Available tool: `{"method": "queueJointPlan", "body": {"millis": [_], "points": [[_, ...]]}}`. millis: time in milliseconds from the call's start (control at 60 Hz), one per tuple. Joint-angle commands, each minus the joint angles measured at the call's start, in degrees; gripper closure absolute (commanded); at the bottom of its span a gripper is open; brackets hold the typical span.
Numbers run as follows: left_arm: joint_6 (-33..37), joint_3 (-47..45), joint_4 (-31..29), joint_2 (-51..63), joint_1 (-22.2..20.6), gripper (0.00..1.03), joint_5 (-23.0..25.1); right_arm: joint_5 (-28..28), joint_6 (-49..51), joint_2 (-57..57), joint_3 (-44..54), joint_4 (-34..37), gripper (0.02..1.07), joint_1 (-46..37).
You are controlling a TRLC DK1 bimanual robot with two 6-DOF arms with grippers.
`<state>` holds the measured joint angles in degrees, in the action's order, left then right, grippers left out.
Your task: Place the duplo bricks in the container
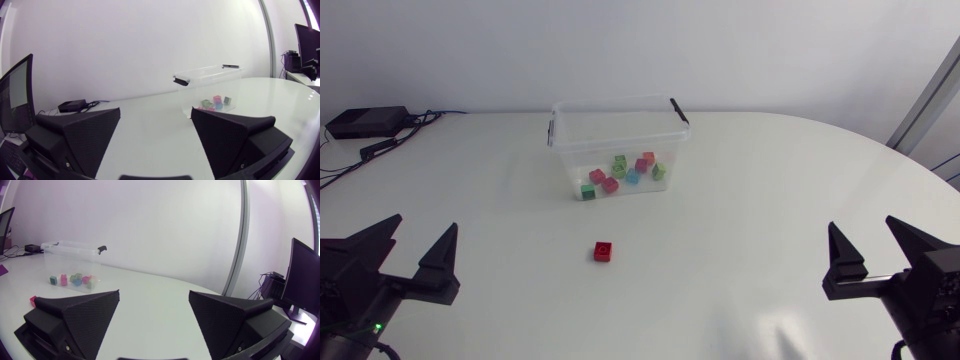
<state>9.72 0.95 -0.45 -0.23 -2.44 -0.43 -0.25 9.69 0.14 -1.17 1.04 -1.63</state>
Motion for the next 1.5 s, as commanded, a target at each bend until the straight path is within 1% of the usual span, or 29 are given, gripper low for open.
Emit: {"method": "queueJointPlan", "body": {"millis": [0,167,367,550,600,700,833,883,950,967,983,1050,1133,1200,1267,1350,1433,1450,1467,1483], "points": [[0.92,-0.95,0.98,-0.74,0.15,0.04,-0.01,-0.45,1.03,-0.49,1.17,-0.77,0.07,-0.39],[-0.40,-1.04,1.85,-0.65,0.77,0.04,-0.01,-0.45,1.03,-0.49,1.17,-0.77,0.07,-0.39],[-0.22,-0.25,1.24,-0.65,0.94,0.04,-0.01,-0.45,1.03,-0.49,1.17,-0.77,0.07,-0.39],[-0.05,3.00,-3.07,0.23,0.59,0.05,0.78,-0.45,1.03,-0.49,1.17,-0.77,0.07,-0.39],[0.30,4.94,-5.00,1.02,0.42,0.05,1.04,-0.45,1.03,-0.49,1.17,-0.77,0.07,-0.39],[0.30,9.24,-6.85,4.18,-0.20,0.05,1.04,-0.45,1.03,-0.49,1.17,-0.77,0.07,-0.39],[0.04,17.15,-11.15,13.24,-1.34,0.05,1.13,-0.45,1.03,-0.49,1.17,-0.77,0.07,-0.48],[0.04,21.02,-14.14,17.19,-1.87,0.04,1.31,-0.45,1.03,-0.49,1.17,-0.77,0.07,-0.48],[1.18,24.36,-17.57,21.06,-4.15,0.04,1.66,-0.45,1.03,-0.49,1.17,-0.77,0.07,-0.39],[2.15,27.17,-20.82,23.96,-5.56,0.04,1.57,-0.45,1.03,-0.49,1.17,-0.77,0.07,-0.39],[2.50,28.58,-22.58,25.37,-6.09,0.04,1.57,-0.45,1.03,-0.49,1.17,-0.77,0.07,-0.39],[3.12,33.41,-27.59,30.55,-7.06,0.04,1.57,-0.45,1.03,-0.49,1.17,-0.77,0.07,-0.39],[2.94,38.16,-32.07,37.14,-5.30,0.04,1.66,-0.45,1.03,-0.49,1.17,-0.77,0.07,-0.48],[3.12,40.36,-34.18,40.40,-4.24,0.04,1.74,-0.45,1.03,-0.49,1.17,-0.77,0.07,-0.39],[4.08,41.50,-35.94,42.15,-4.24,0.04,1.66,-0.45,1.03,-0.49,1.17,-0.77,0.07,-0.39],[6.28,40.97,-36.11,41.98,-5.12,0.04,1.74,-0.45,1.03,-0.49,1.17,-0.77,0.07,-0.39],[7.07,41.41,-39.28,42.59,-9.16,0.04,1.74,-0.45,1.03,-0.49,1.17,-0.77,0.07,-0.39],[7.25,41.68,-40.51,42.94,-10.48,0.04,1.74,-0.45,1.03,-0.49,1.17,-0.77,0.07,-0.39],[7.34,41.94,-42.18,43.56,-12.77,0.04,1.74,-0.45,1.03,-0.49,1.17,-0.77,0.07,-0.39],[7.60,42.03,-42.79,43.91,-13.82,0.04,1.74,-0.45,1.03,-0.49,1.17,-0.77,0.07,-0.39]]}}
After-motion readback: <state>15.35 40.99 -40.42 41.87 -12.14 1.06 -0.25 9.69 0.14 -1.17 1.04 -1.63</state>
